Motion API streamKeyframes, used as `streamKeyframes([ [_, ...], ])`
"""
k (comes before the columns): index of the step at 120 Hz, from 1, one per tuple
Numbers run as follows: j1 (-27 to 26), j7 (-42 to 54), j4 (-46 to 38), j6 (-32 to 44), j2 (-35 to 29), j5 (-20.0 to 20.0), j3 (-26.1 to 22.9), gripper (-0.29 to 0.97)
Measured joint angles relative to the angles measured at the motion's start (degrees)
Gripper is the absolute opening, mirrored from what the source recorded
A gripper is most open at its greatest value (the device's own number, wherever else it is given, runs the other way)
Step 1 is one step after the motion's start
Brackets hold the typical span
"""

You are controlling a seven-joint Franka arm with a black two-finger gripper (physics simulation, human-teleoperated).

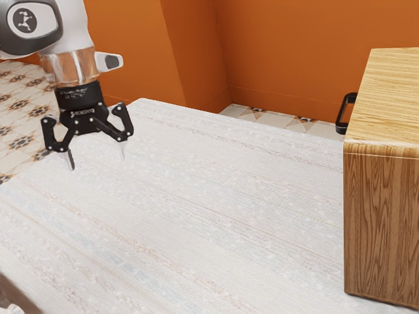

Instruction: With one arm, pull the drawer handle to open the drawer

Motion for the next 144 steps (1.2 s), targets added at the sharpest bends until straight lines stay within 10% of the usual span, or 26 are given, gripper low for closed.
streamKeyframes([
  [47, -0.01, -17.89, 6.19, 4.42, 0.09, 0.07, -0.22, 0.68],
  [71, -0.64, -24.26, 17.27, -0.03, 0.75, 3.1, -11.69, 0.68],
  [104, -0.38, -29.2, 16.37, 1.21, -0.87, 3.53, -13.64, 0.68],
  [115, -4.76, -29.16, 11.48, 4.74, -14.44, 4.5, -19.48, 0.68],
  [131, -23.67, -30.39, 7.55, 8.11, -43.22, 21.07, -31.6, 0.68],
  [144, -29.07, -31.37, 7.22, 9.23, -49.04, 28.82, -32.71, 0.68],
])
